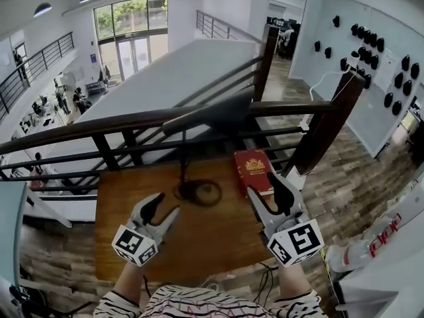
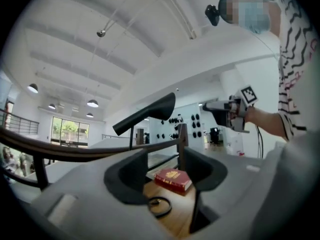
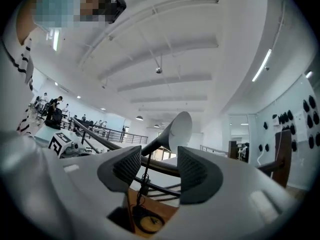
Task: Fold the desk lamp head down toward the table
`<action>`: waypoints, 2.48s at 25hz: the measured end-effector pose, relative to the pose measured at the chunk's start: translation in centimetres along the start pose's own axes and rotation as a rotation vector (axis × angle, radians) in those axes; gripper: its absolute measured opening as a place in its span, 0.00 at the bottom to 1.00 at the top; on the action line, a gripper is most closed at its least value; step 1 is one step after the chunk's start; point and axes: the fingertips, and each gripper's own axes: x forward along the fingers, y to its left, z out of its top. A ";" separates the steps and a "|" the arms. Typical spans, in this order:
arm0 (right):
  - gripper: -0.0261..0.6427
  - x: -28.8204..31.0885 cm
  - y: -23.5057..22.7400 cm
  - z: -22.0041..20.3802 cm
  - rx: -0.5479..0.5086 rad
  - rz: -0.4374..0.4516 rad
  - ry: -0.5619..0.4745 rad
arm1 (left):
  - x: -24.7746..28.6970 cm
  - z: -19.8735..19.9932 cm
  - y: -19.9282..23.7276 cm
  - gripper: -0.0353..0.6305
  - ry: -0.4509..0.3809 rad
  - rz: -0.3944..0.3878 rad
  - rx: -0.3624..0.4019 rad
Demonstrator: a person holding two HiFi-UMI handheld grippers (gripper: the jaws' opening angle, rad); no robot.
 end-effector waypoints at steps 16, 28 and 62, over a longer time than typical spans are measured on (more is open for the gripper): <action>0.35 8.5 -4.0 5.8 -0.152 0.060 -0.065 | 8.2 1.9 6.5 0.36 0.010 0.033 0.069; 0.35 15.4 -4.8 11.4 -0.320 0.049 -0.035 | 13.3 0.7 11.9 0.36 0.066 -0.033 0.058; 0.36 16.9 -7.8 6.4 -0.338 -0.144 0.025 | 17.2 -2.8 13.3 0.50 0.156 -0.185 -0.017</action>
